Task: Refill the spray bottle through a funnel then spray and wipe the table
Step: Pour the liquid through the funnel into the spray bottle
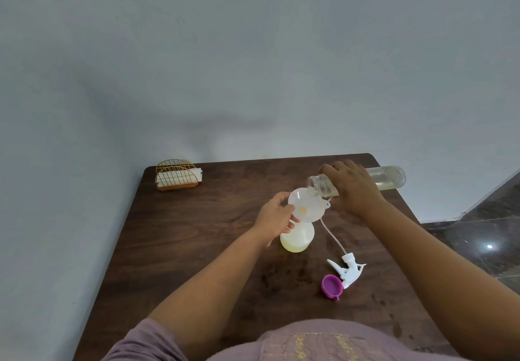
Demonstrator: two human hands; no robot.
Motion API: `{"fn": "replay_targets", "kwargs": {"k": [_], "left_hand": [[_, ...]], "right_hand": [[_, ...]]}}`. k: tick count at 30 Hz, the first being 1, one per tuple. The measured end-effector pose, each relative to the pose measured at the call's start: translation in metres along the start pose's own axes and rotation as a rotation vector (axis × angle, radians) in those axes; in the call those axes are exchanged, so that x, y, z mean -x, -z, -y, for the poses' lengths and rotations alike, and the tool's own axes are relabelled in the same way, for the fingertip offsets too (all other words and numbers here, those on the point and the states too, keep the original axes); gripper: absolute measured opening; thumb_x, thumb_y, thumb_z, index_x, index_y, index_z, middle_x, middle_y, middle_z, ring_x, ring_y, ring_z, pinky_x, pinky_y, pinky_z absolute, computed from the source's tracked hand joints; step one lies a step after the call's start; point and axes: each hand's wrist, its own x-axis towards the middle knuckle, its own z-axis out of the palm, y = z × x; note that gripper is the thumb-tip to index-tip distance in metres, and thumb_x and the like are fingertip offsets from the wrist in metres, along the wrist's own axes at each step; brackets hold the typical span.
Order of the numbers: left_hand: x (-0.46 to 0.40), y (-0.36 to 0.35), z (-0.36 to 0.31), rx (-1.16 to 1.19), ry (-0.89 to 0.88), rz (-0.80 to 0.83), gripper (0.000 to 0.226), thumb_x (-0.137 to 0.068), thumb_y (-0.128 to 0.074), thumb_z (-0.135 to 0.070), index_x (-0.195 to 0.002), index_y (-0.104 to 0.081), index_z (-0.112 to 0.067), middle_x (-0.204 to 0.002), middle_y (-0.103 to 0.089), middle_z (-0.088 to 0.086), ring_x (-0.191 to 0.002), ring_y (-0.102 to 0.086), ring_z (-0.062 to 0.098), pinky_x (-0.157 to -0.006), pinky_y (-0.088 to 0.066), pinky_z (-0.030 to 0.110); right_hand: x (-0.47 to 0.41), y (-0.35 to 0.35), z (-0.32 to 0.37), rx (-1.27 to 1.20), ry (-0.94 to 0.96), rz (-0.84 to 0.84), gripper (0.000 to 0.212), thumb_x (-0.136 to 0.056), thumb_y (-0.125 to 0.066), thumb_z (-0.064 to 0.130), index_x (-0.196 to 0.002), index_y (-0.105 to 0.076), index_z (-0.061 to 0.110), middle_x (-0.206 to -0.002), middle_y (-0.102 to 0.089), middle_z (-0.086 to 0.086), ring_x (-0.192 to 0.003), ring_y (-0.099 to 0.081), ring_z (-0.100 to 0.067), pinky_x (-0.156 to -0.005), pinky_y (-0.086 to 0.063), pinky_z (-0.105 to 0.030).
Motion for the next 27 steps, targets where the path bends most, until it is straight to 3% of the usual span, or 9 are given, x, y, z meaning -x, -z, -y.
{"fn": "replay_targets", "kwargs": {"k": [27], "left_hand": [[-0.0019, -0.0006, 0.0023, 0.005, -0.002, -0.003, 0.033, -0.1, -0.049, -0.022, -0.134, -0.049, -0.026, -0.112, -0.066, 0.003, -0.079, -0.065, 0.016, -0.076, -0.059, 0.028]], "right_hand": [[-0.0006, -0.0009, -0.0028, -0.077, -0.014, 0.014, 0.056, -0.06, -0.08, 0.021, -0.111, -0.056, 0.02, -0.091, -0.058, 0.0, -0.088, -0.052, -0.026, -0.076, -0.041, -0.035]]}}
